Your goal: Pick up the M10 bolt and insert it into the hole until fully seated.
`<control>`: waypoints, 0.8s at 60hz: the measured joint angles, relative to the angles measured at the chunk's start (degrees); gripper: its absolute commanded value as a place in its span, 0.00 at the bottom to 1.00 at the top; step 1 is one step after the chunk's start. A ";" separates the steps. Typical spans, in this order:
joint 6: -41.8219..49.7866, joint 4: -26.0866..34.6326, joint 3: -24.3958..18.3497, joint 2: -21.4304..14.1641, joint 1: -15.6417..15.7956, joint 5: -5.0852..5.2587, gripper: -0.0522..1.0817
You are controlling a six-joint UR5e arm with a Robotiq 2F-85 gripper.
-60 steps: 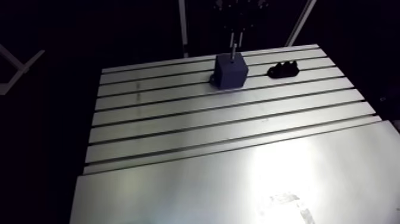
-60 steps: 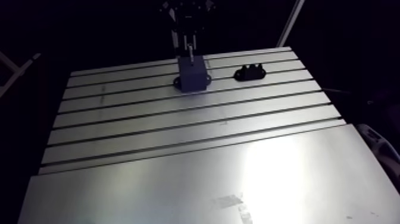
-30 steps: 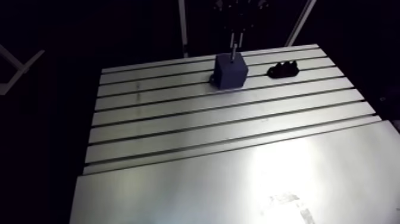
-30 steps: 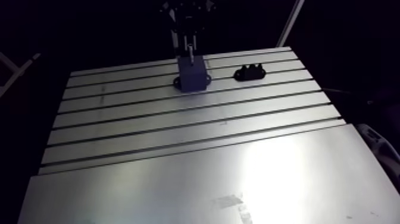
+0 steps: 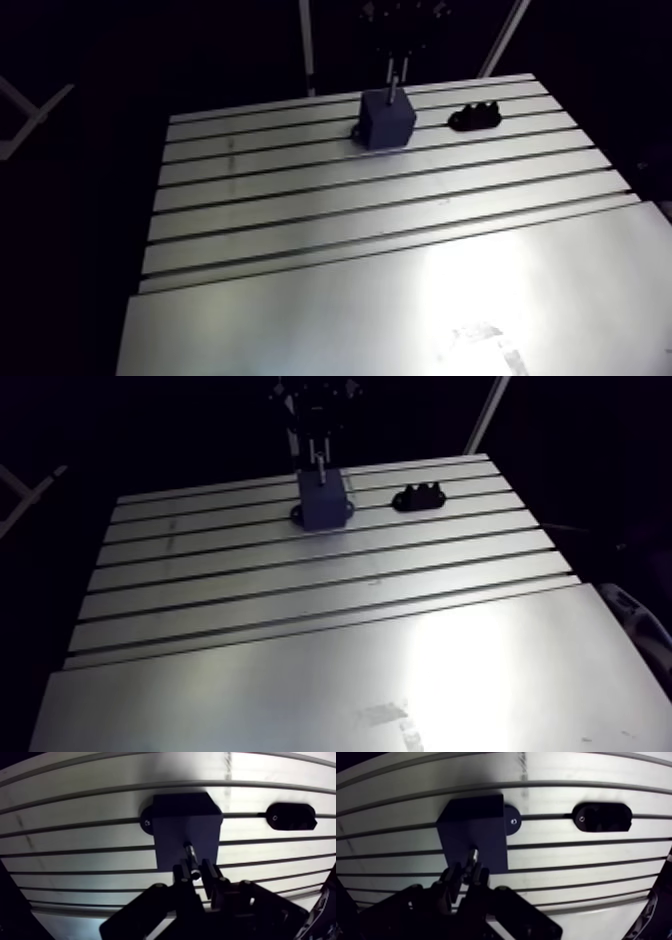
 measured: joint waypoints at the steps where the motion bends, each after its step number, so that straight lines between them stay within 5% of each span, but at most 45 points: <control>1: 0.00 0.00 0.01 0.00 0.00 0.00 1.00; 48: -0.09 -0.12 0.36 0.00 -0.08 -0.05 1.00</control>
